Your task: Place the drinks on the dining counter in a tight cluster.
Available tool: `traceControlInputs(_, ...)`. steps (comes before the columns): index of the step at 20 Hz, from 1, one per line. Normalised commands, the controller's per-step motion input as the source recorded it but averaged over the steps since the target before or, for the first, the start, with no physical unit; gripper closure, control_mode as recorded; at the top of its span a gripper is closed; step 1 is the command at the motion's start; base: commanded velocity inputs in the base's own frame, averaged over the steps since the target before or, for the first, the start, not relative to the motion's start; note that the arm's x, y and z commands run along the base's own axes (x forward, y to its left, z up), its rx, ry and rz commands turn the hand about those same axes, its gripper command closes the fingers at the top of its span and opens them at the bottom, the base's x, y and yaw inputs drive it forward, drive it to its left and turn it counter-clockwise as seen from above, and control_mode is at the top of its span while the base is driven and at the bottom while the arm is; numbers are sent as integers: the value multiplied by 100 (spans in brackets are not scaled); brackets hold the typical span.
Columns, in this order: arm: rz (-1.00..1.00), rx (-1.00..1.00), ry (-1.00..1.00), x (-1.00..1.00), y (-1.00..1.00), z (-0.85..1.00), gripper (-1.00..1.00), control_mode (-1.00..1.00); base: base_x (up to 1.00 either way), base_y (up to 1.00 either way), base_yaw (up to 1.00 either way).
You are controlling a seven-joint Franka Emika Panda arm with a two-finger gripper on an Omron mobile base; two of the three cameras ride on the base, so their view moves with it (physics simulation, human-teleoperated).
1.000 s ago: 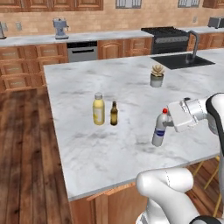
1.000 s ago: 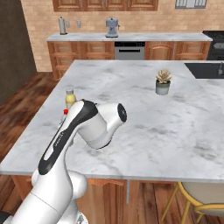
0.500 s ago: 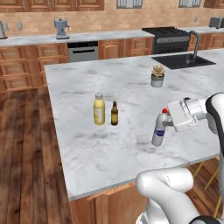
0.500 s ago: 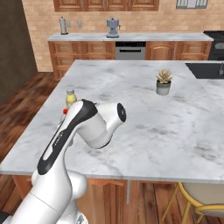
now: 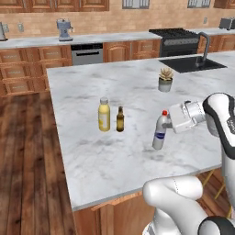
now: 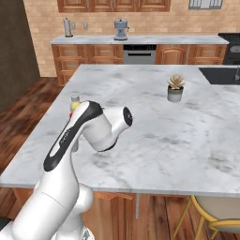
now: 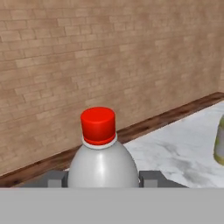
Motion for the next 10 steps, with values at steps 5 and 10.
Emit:
traceControlInputs(5, 19, 0, 21, 96, -3, 8, 100, -100, 0, 0, 0)
traceControlInputs(10, 10, -1, 5, 64, -10, 0, 100, -100, 0, 0, 0)
